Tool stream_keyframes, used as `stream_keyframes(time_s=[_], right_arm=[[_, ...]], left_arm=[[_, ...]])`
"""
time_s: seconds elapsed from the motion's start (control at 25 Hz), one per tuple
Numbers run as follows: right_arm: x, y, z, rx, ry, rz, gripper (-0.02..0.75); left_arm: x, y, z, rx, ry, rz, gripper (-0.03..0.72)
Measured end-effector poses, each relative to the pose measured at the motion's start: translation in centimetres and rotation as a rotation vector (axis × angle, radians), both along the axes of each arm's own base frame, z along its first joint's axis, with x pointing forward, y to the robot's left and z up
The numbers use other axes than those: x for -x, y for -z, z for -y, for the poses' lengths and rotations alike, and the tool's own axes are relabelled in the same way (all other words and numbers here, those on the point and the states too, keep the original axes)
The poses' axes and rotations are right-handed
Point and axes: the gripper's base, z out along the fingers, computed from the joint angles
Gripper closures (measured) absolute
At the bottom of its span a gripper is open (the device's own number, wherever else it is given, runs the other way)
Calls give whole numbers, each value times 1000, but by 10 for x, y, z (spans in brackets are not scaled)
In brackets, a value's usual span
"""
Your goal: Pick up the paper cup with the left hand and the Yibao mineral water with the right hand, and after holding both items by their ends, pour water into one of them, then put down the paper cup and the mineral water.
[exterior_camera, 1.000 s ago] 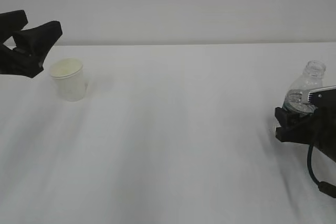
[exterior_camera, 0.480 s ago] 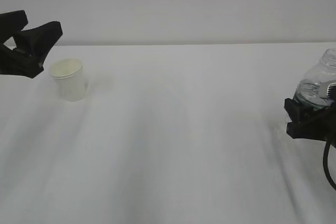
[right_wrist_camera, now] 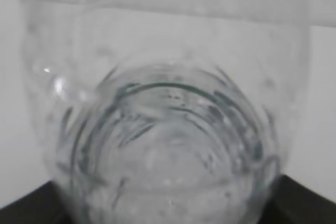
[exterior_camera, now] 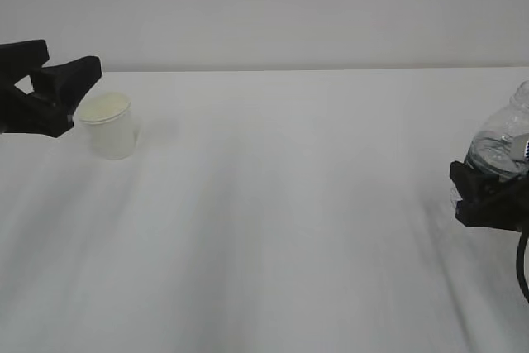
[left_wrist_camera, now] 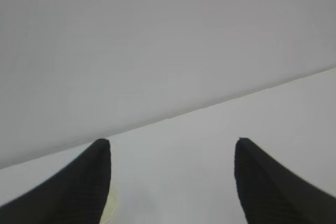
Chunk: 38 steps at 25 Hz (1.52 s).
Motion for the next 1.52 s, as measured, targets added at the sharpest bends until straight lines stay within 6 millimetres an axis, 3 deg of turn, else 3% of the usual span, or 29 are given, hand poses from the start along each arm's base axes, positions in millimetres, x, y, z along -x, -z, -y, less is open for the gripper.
stream_keyframes(time_s=[0.36,1.04,1.52], right_arm=[[0,0,-1,-11,-7,-2,273],[0,0,-1,-14,-10,-2,273],[0,0,-2,-13,-20,-3,273]], left_arm=[[-20,42,1,80,-49,-108,99],[-38,127,-5,82,-185,-241,93],[-43,145,-20,11,-284,-269,95]])
